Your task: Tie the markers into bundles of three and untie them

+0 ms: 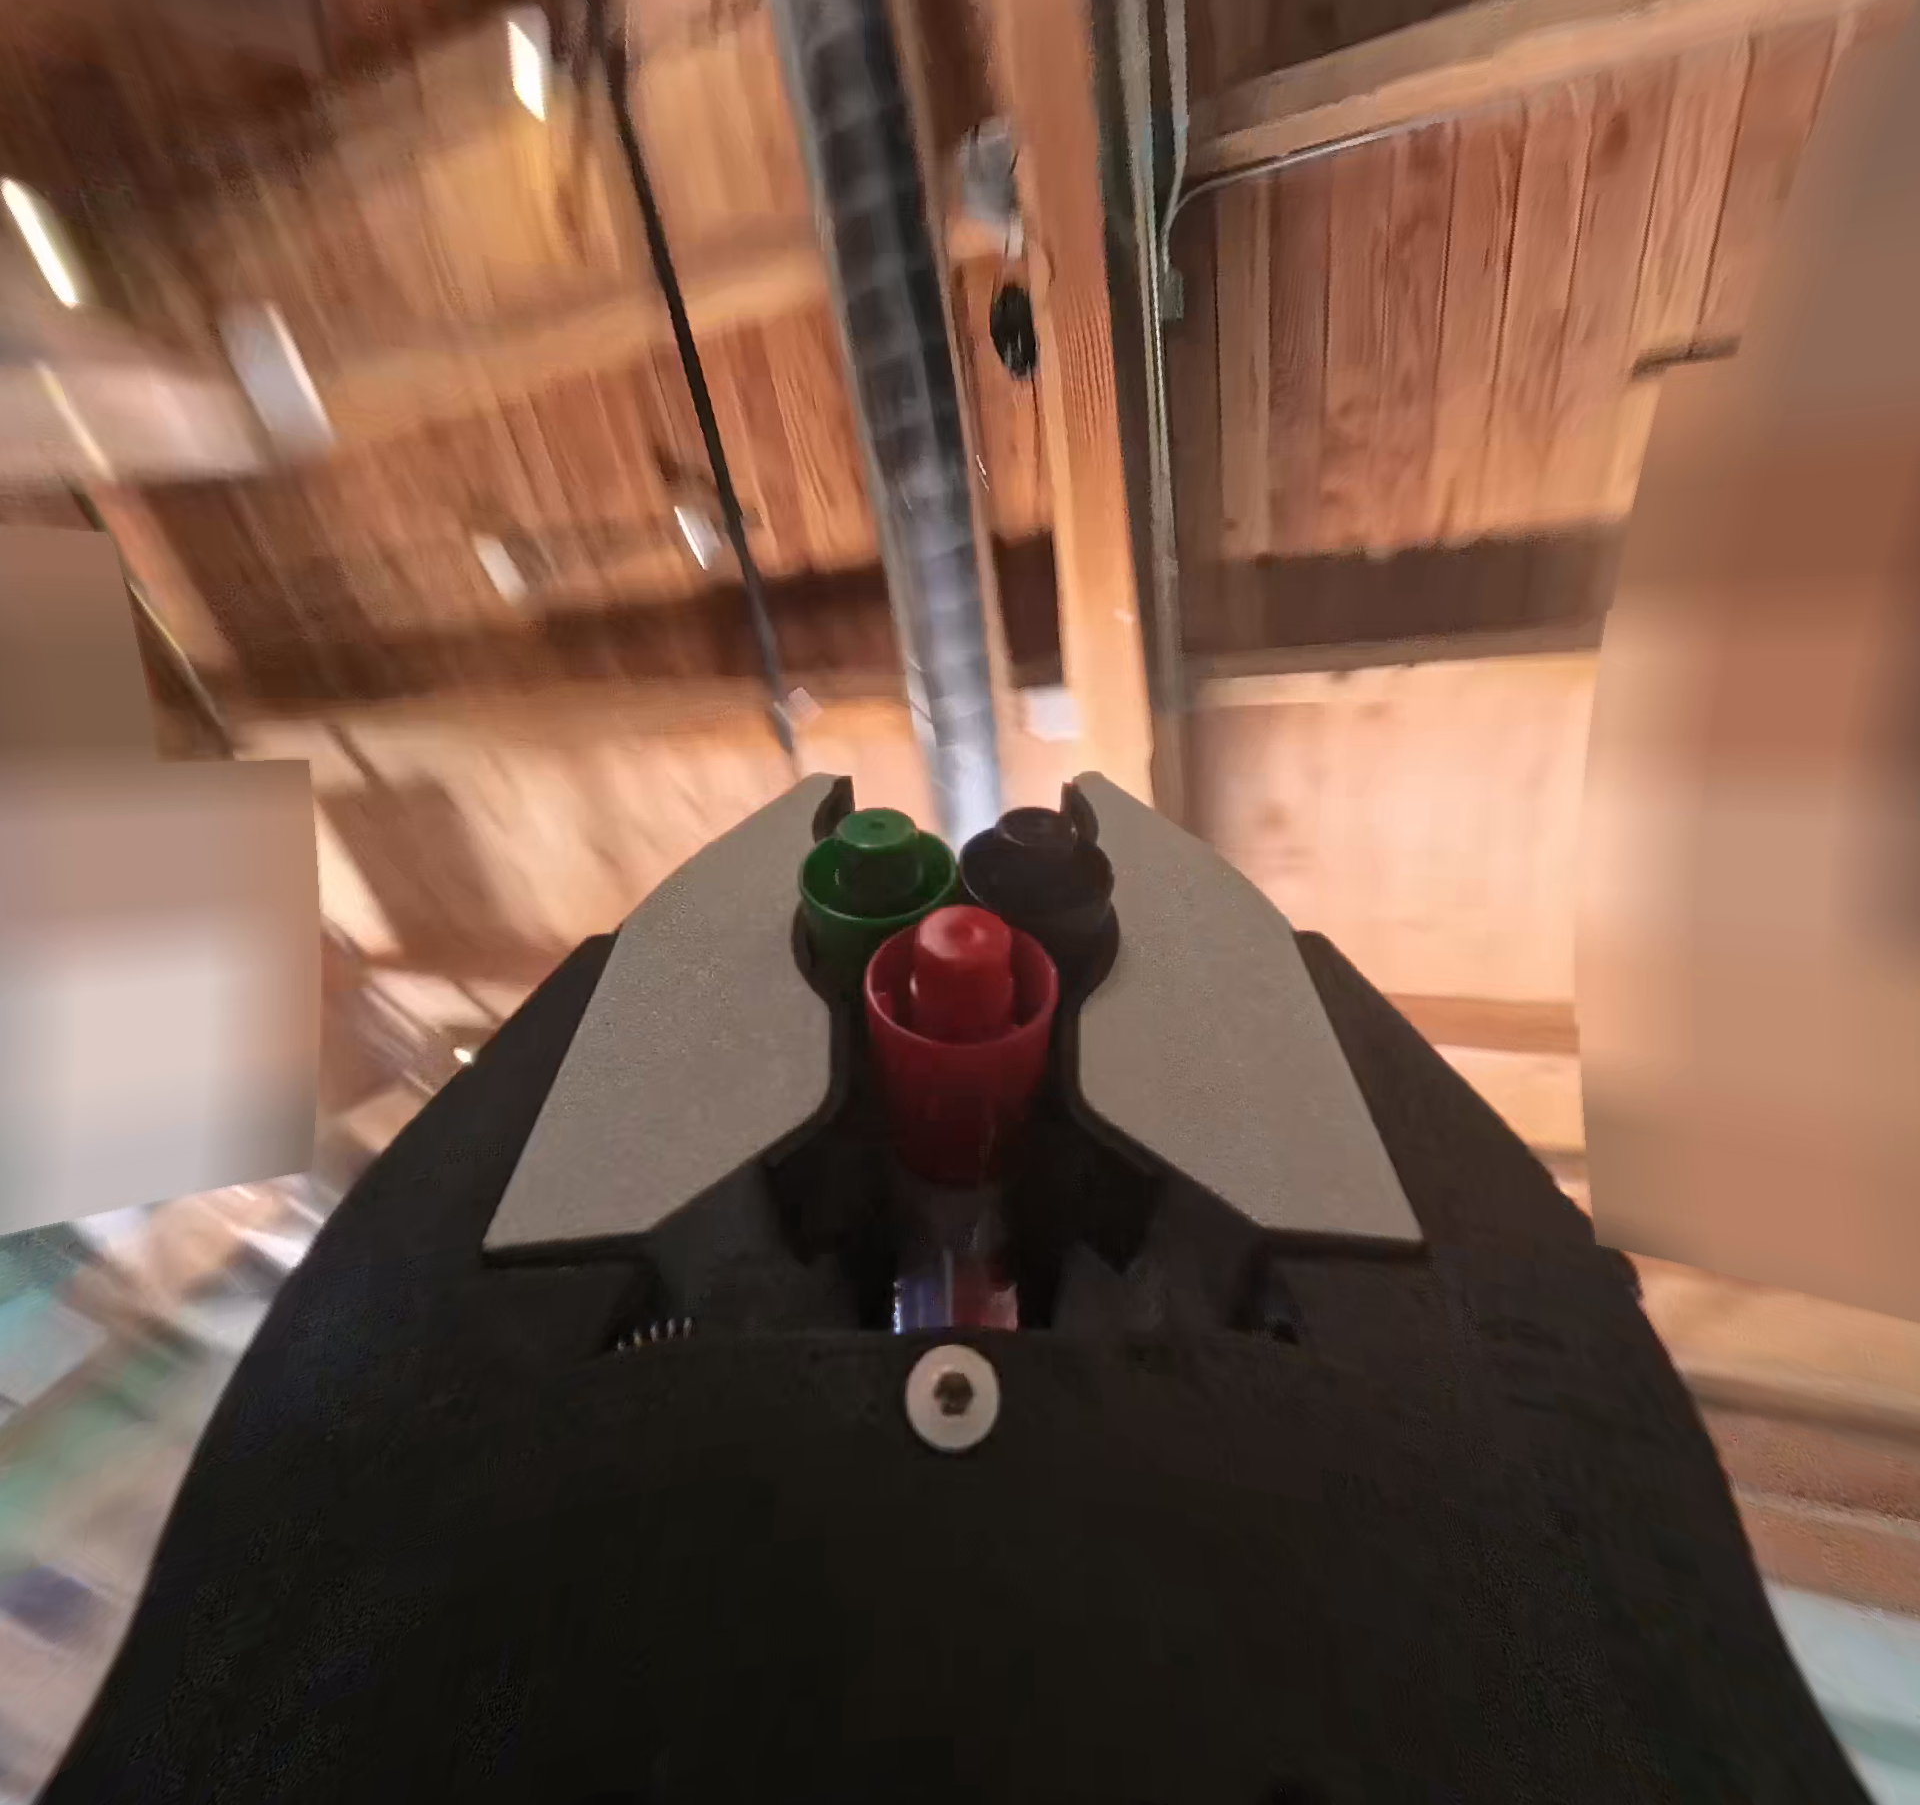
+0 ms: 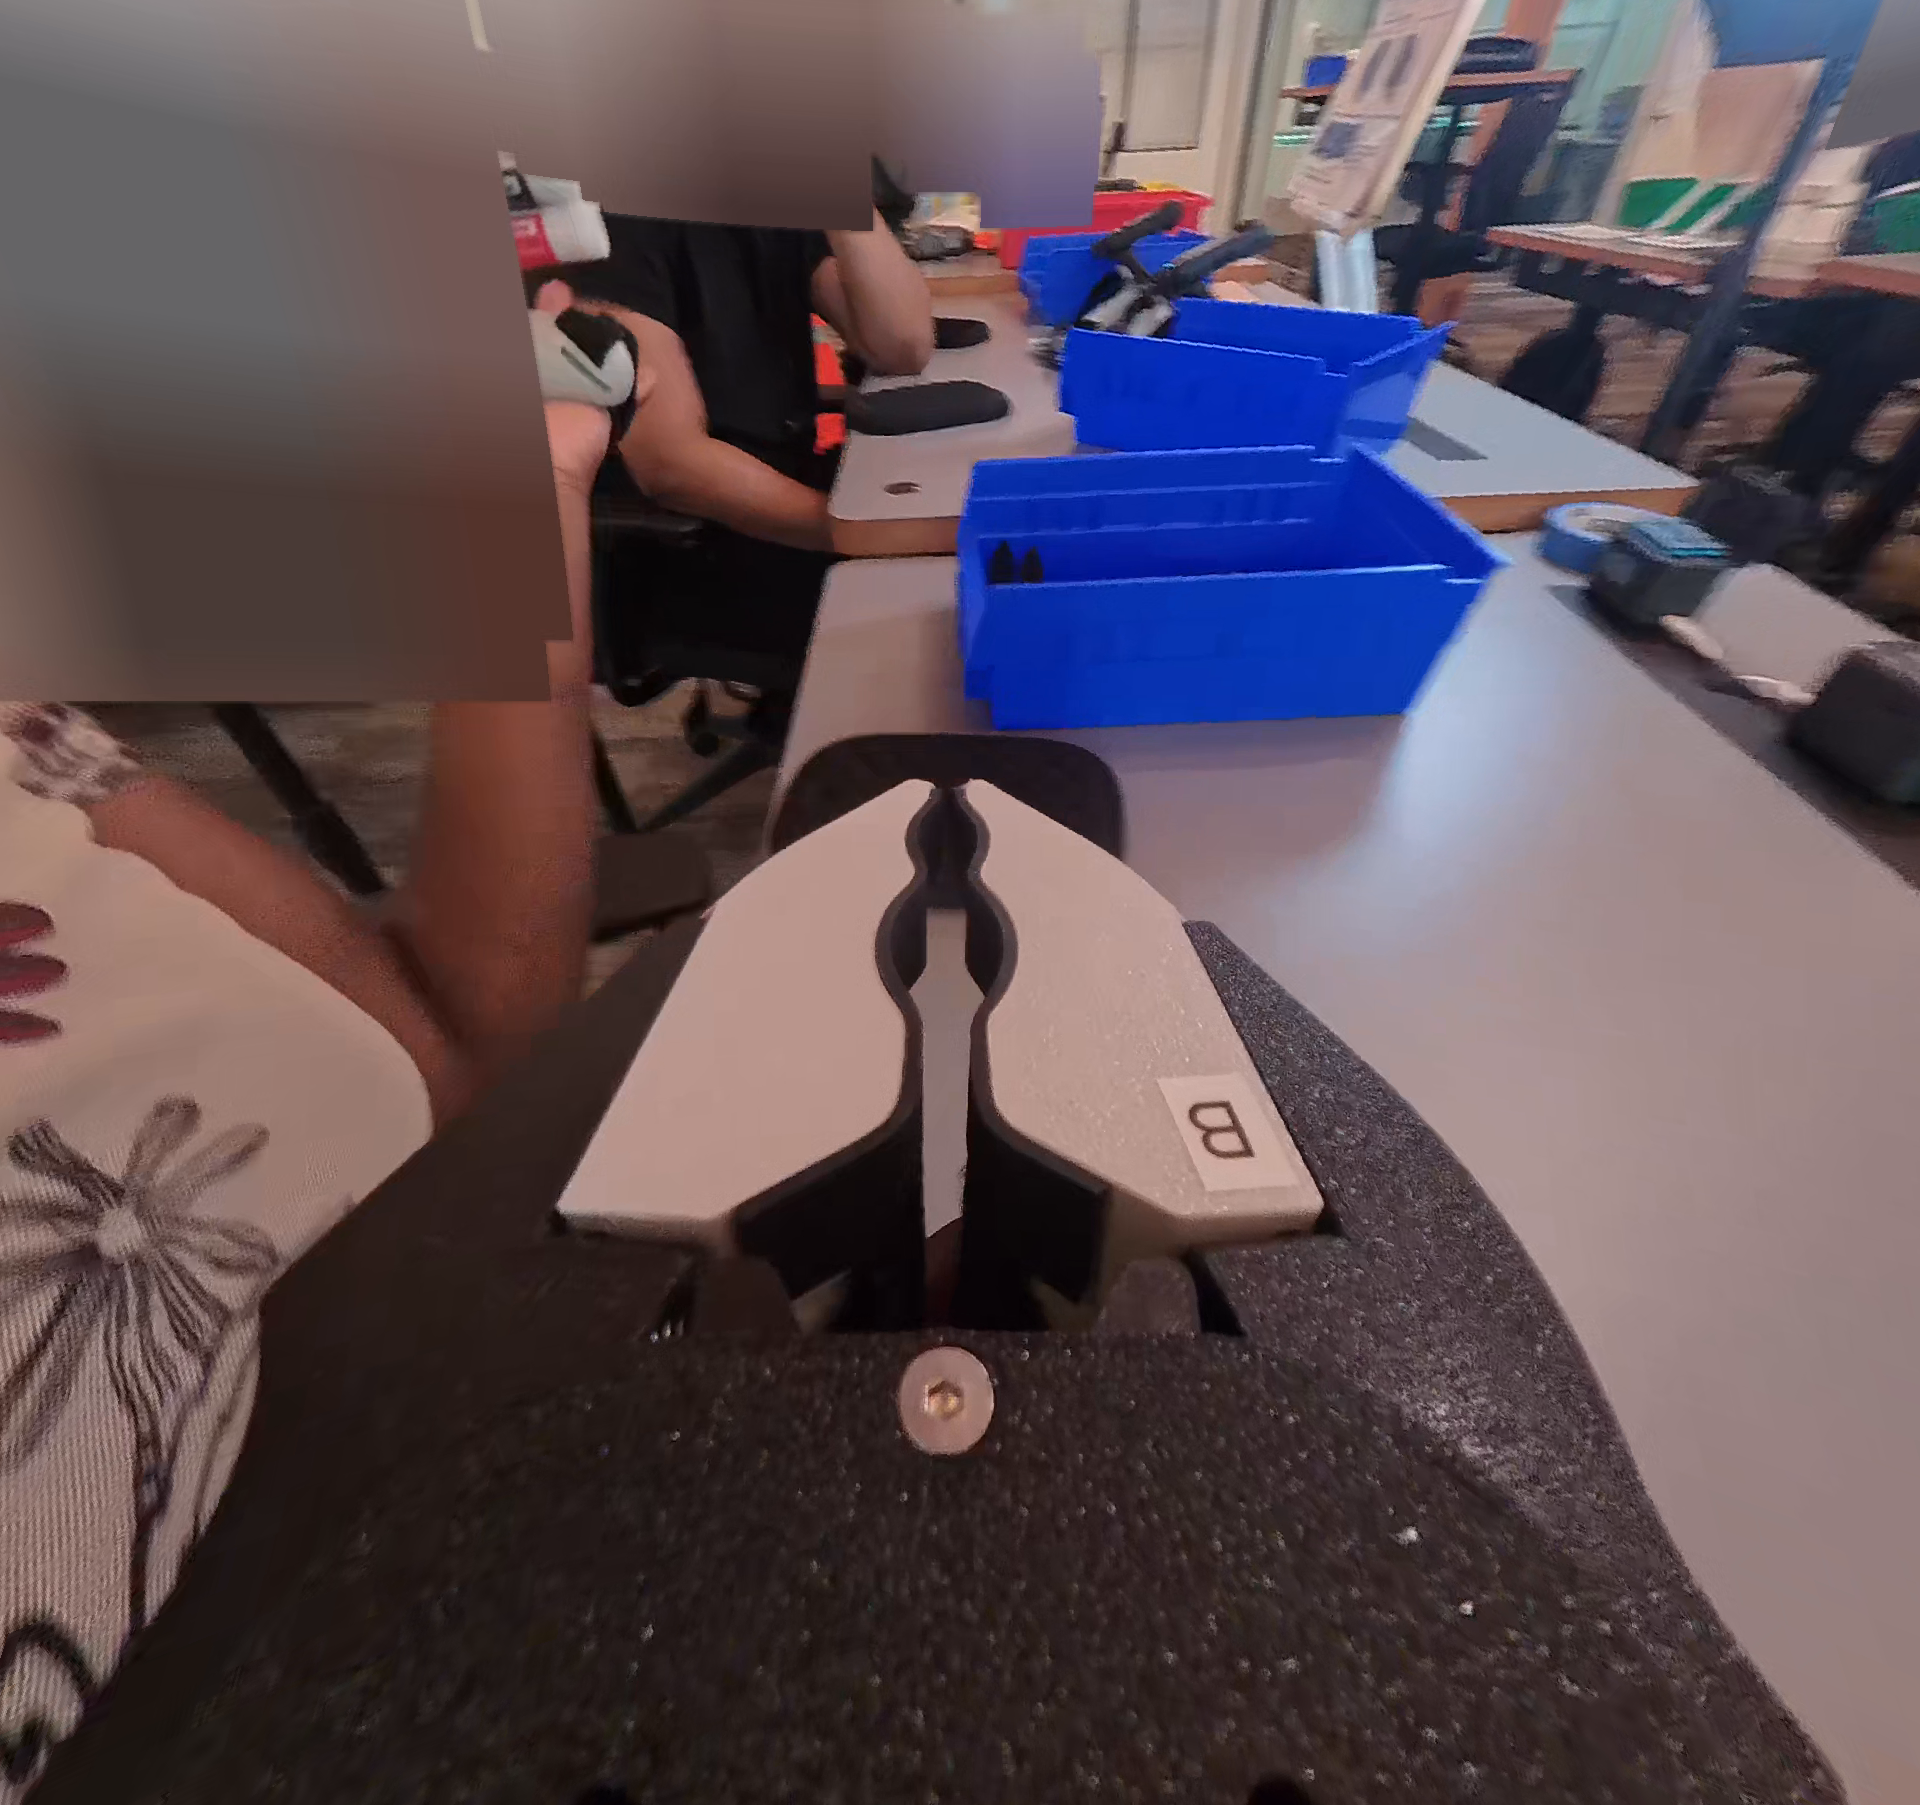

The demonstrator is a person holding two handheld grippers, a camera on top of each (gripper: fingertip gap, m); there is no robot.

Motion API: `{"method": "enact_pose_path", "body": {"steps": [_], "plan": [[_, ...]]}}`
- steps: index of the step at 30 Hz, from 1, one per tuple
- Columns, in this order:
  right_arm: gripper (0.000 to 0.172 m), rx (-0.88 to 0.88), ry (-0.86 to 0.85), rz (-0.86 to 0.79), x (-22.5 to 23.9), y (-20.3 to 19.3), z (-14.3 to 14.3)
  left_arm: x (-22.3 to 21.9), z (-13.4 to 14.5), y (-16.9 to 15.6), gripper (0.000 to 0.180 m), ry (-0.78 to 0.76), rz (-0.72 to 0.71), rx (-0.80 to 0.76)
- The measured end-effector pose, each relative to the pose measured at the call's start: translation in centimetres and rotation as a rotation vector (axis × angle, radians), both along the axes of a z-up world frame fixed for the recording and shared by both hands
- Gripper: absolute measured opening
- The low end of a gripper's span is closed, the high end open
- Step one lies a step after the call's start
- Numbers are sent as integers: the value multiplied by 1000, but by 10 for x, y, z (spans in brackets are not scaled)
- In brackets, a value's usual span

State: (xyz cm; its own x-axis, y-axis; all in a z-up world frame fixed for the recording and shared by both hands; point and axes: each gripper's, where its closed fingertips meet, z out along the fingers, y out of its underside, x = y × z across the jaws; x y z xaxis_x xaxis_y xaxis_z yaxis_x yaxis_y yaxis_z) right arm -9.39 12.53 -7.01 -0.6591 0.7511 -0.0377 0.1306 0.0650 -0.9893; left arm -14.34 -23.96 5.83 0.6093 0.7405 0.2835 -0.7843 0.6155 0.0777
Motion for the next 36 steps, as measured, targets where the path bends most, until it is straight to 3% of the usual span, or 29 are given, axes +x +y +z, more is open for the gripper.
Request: {"method": "enact_pose_path", "body": {"steps": [3, 6, 9, 13, 15, 16, 18, 21, 25, 27, 29, 33, 36], "plan": [[4, 68, 54, -214, 18, 57, 6, -57, -6, 82, 38, -19, -680, -45], [13, 139, 48, -469, 57, 128, 9, -75, -31, 180, 38, -102, -1200, -39], [19, 245, -101, -587, 105, 175, -12, -67, -58, 254, 38, -176, -1537, 10], [26, 428, -459, -538, 168, 198, -82, -57, -86, 302, 39, -206, -1790, 124], [27, 422, -478, -644, 178, 220, -99, -52, -95, 314, 39, -222, -1825, 133], [27, 331, -496, -743, 177, 233, -107, -53, -99, 316, 39, -225, -1826, 155], [43, 46, -570, -932, 170, 255, -131, -58, -103, 313, 38, -190, -1827, 224], [38, -314, -506, -1018, 144, 271, -149, -61, -100, 307, 39, -133, -1816, 268], [31, -370, -520, -1049, 121, 296, -165, -66, -91, 295, 38, -50, -1797, 285], [2, -353, -547, -973, 110, 295, -169, -74, -90, 281, 38, 3, -1769, 328], [2, -309, -541, -883, 95, 289, -159, -82, -87, 265, 38, 24, -1702, 331], [3, -217, -456, -577, 33, 247, -94, -85, -63, 222, 38, 51, -1435, 172], [2, -162, -445, -165, -24, 171, -39, -74, -39, 183, 39, 78, -1169, 41]]}}
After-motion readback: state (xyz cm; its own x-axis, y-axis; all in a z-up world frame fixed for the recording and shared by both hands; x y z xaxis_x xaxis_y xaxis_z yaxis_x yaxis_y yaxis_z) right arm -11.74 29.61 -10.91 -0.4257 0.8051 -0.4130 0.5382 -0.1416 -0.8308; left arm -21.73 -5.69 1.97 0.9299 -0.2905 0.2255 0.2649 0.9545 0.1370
